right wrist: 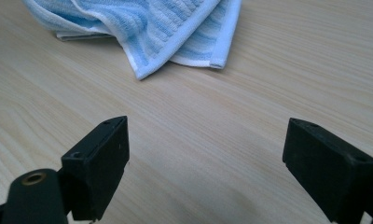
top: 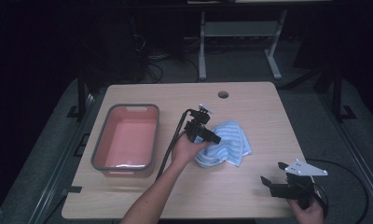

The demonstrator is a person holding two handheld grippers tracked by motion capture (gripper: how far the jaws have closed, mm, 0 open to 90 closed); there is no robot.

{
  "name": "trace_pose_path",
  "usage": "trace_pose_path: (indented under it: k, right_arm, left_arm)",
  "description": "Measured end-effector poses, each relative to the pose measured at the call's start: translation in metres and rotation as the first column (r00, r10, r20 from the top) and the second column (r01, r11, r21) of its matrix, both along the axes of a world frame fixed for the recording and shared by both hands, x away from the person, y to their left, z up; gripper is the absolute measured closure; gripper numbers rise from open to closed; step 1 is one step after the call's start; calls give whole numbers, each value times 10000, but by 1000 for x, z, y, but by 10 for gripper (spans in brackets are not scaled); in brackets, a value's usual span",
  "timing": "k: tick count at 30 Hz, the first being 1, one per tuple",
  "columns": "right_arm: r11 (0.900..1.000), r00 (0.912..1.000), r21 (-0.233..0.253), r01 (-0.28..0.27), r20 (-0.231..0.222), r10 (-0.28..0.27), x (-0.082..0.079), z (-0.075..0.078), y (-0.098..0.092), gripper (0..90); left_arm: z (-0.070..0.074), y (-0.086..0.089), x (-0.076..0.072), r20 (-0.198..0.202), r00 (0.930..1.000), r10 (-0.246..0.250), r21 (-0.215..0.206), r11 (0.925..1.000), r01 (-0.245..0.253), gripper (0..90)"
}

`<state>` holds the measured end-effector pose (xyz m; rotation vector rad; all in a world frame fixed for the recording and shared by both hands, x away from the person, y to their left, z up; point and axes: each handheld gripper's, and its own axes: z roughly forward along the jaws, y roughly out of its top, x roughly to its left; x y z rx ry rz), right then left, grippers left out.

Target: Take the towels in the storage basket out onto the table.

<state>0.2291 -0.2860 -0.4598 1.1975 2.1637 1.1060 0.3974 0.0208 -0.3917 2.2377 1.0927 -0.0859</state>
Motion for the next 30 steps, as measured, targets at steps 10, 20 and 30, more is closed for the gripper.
trace_pose_path:
  k: [10,20,30]
  right_arm:
    - [10000,10000,7,61,-6,-61,0,0,-1,141]
    - [10000,10000,-16,82,10,-82,0,0,-2,141]
    - [10000,10000,-54,75,5,-75,0,0,-2,141]
  left_arm:
    - [6,8,-1,63,10000,12,-91,10000,-11,357]
    - [18,20,-11,399,9992,-102,-253,9996,113,332]
    - [21,35,-21,652,9976,-226,-141,9996,235,320]
